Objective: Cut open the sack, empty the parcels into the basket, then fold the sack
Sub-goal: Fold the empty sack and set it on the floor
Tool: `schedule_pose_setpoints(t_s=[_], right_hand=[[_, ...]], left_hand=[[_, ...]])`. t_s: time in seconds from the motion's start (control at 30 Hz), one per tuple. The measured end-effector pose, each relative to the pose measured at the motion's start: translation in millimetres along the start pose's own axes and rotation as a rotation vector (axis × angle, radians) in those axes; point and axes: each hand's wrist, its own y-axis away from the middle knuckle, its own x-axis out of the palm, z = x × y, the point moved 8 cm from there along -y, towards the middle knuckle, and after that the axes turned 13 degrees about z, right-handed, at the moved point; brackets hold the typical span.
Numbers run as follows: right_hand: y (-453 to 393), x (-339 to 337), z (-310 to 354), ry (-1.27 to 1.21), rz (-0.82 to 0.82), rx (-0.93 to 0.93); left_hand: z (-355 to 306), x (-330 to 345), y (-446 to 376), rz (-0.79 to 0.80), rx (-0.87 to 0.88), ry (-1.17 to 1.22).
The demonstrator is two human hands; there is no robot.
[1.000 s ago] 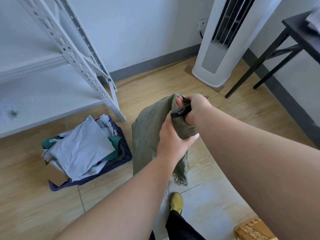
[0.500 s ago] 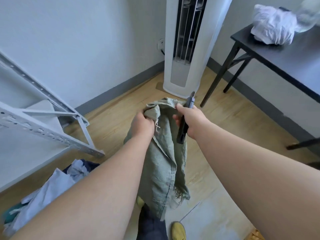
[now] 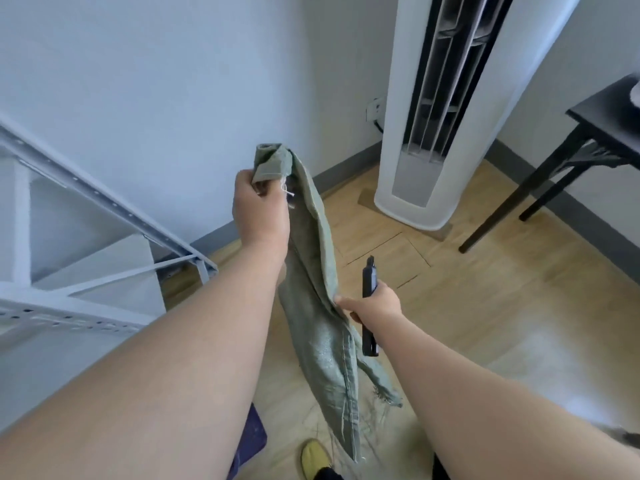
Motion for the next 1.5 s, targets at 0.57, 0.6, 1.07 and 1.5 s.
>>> schedule_pose_setpoints(t_s=[0.57, 0.6, 1.07, 1.5], right_hand=[[-97, -46, 54, -0.313, -0.038, 0.036], [-102, -65, 59, -0.367, -0.057, 0.004], [-73, -191, 105, 0.045, -0.464, -0.418], [-48, -89, 79, 0.272, -0.468, -0.376]], left_hand=[[25, 6, -61, -0.329, -0.218, 0.557], [38, 17, -60, -0.317, -0.246, 0.576], [104, 92, -75, -0.178, -0.251, 0.291], [129, -59, -35, -0.28, -0.179, -0.31]])
